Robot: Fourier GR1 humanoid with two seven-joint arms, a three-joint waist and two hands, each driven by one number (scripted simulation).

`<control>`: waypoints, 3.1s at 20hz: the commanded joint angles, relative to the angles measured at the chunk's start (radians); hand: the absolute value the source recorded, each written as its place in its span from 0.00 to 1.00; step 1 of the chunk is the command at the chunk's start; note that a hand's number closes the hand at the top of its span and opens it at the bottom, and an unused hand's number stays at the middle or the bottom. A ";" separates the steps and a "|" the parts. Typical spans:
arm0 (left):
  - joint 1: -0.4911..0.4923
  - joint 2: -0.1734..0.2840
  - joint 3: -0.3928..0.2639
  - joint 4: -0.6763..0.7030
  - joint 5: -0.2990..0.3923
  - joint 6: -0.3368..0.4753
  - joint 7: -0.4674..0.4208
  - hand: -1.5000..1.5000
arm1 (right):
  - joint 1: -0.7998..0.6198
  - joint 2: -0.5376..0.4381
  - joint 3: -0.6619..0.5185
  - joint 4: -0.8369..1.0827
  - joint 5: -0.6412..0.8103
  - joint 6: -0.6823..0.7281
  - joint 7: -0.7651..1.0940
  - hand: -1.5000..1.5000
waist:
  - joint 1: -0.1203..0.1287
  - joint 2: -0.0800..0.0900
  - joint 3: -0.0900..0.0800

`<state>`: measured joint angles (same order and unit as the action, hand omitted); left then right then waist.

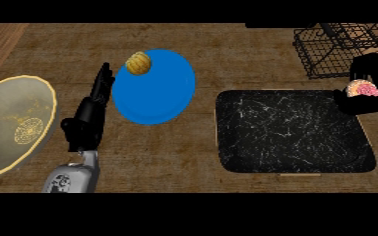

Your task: Pick the cupcake from the tray and place it in the tiered basket

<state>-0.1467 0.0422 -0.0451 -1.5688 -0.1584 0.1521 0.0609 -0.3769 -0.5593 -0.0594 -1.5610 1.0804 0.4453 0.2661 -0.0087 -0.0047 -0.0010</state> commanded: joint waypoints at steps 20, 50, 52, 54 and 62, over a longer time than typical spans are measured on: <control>0.020 -0.041 -0.039 -0.003 -0.018 0.014 -0.019 0.50 | -0.496 -0.146 -0.302 0.241 -0.252 0.180 0.064 1.00 | 0.024 0.008 0.001; 0.004 -0.041 -0.071 0.002 -0.023 0.016 -0.013 0.50 | -0.773 -0.284 -0.500 1.181 -0.271 -0.279 -0.218 0.00 | 0.044 0.020 0.003; -0.004 -0.033 -0.050 0.012 -0.010 0.009 -0.019 0.50 | -0.781 -0.306 -0.551 1.171 -0.312 -0.320 -0.203 0.00 | 0.038 0.017 0.003; 0.015 -0.022 -0.045 -0.021 0.003 -0.003 -0.018 0.50 | -0.778 -0.323 -0.596 1.171 -0.343 -0.377 -0.177 0.00 | 0.038 0.015 0.003; 0.017 0.003 -0.003 -0.007 0.023 -0.012 -0.017 0.50 | -0.648 -0.525 -0.751 1.258 -0.466 -0.326 -0.171 0.00 | 0.012 0.011 0.003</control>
<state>-0.1357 0.0330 -0.0722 -1.5867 -0.1574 0.1520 0.0564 -1.0791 -1.0019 -0.7277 -0.3415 0.6845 0.0941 0.1012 0.0136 0.0075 0.0017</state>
